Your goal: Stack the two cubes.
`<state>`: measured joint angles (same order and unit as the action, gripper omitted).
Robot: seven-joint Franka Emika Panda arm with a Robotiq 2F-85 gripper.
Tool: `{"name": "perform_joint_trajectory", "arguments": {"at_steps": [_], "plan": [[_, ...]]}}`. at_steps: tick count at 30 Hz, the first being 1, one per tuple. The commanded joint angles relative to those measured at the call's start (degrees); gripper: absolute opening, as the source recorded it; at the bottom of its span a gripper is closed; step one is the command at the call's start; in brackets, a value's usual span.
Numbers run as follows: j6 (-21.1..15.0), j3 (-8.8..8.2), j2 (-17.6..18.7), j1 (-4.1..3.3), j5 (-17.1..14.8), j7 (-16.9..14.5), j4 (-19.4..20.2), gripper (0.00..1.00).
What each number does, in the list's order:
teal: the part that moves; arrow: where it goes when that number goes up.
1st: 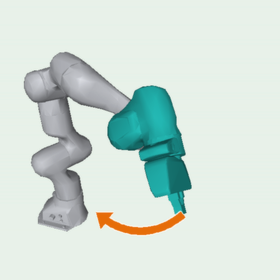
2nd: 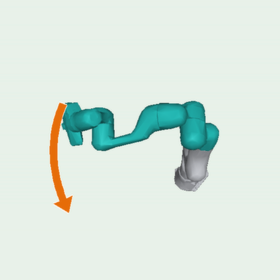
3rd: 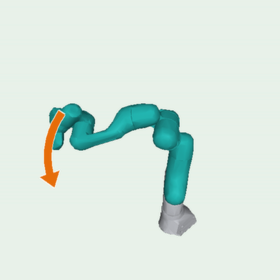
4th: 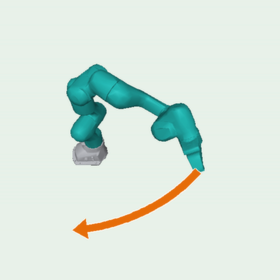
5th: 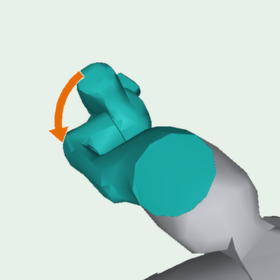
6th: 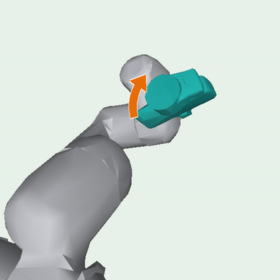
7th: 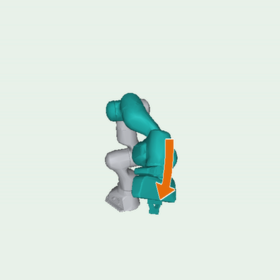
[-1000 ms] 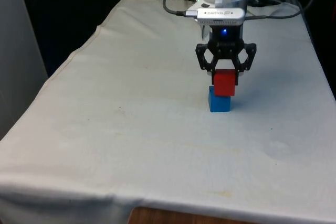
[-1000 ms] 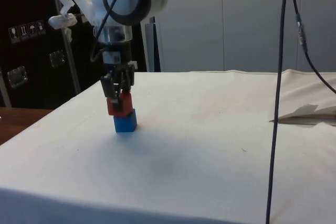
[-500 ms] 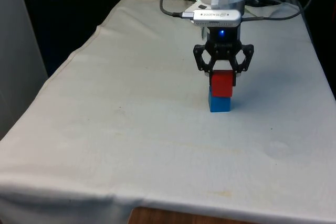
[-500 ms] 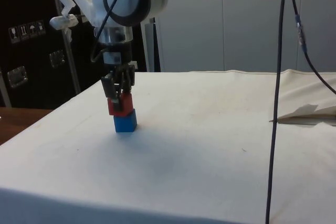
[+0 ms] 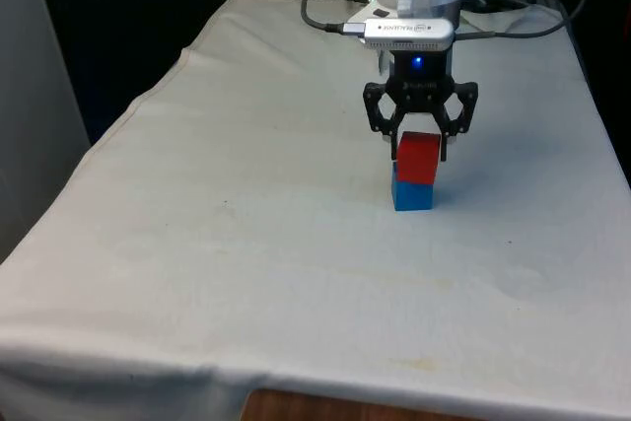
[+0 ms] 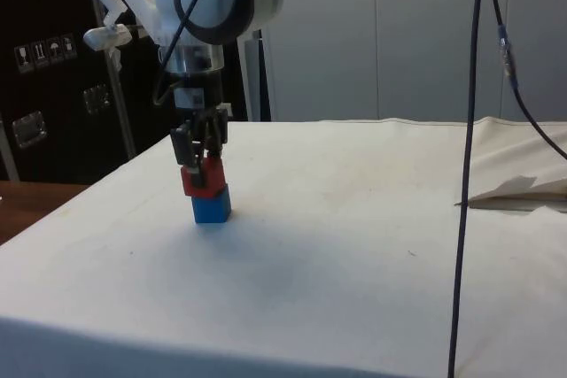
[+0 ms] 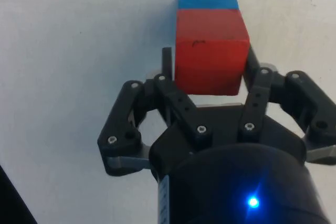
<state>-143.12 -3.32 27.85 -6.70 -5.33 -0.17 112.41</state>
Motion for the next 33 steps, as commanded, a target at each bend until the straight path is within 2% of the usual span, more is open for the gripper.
{"name": "perform_joint_trajectory", "arguments": {"at_steps": [1,7,8,9,17,25,31,32,33], "plan": [[0.0,0.00,0.0,0.00,0.0,0.0,0.0,0.32],[0.1,-0.06,0.0,0.00,0.0,0.0,0.0,0.92],[0.0,0.00,0.0,0.00,0.0,0.0,0.0,0.92],[0.0,0.00,0.0,0.00,0.0,0.0,0.0,1.00],[0.1,-0.06,-0.1,0.00,0.0,0.0,-0.1,1.00],[3.3,-0.23,-3.2,-0.06,0.2,0.4,-0.5,1.00],[4.8,-0.29,-4.9,-0.06,0.2,0.5,-0.7,1.00],[3.8,-0.17,-4.4,0.00,0.0,0.2,-0.6,1.00],[5.3,-0.29,-5.4,-0.06,0.2,0.6,-0.8,1.00]]}}
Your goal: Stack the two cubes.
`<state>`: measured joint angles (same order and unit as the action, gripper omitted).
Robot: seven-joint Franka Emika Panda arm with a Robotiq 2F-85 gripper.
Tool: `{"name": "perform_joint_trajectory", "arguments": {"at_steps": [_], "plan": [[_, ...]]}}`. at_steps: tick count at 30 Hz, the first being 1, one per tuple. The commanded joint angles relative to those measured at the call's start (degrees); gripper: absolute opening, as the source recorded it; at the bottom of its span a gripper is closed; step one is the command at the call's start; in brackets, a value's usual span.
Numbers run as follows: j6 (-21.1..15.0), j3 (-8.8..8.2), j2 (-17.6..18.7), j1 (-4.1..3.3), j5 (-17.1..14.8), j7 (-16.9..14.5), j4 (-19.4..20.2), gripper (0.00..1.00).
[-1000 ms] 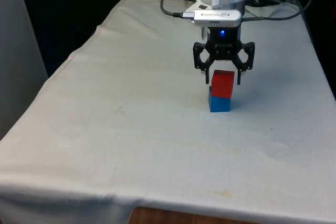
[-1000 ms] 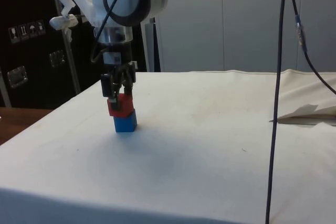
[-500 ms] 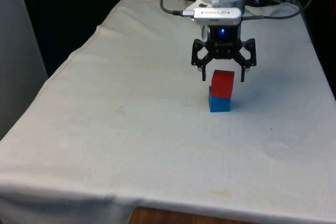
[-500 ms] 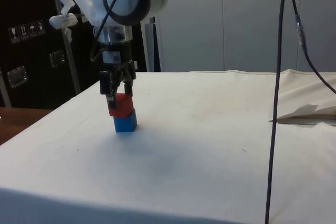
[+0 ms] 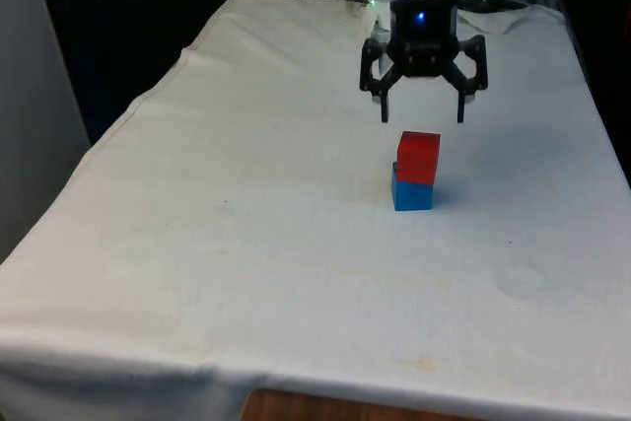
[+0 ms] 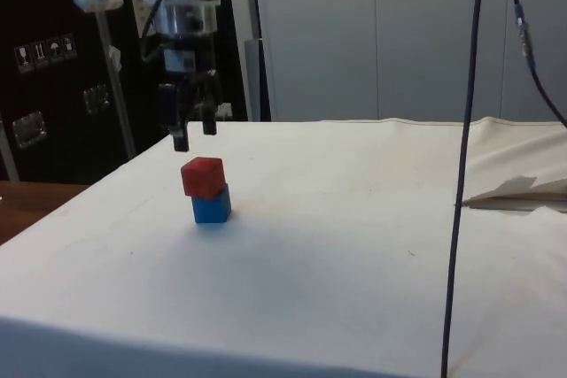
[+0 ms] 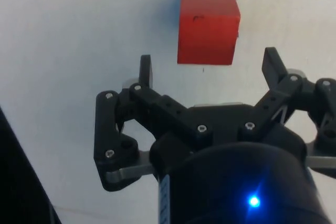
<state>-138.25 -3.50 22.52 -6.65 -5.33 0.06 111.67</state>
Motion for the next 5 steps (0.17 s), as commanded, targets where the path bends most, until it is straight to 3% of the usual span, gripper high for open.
{"name": "perform_joint_trajectory", "arguments": {"at_steps": [1,5], "plan": [[0.8,-0.11,-0.4,-0.11,0.2,0.3,-0.1,1.00],[1.0,0.00,-1.1,0.00,0.0,0.1,-0.1,1.00]]}}
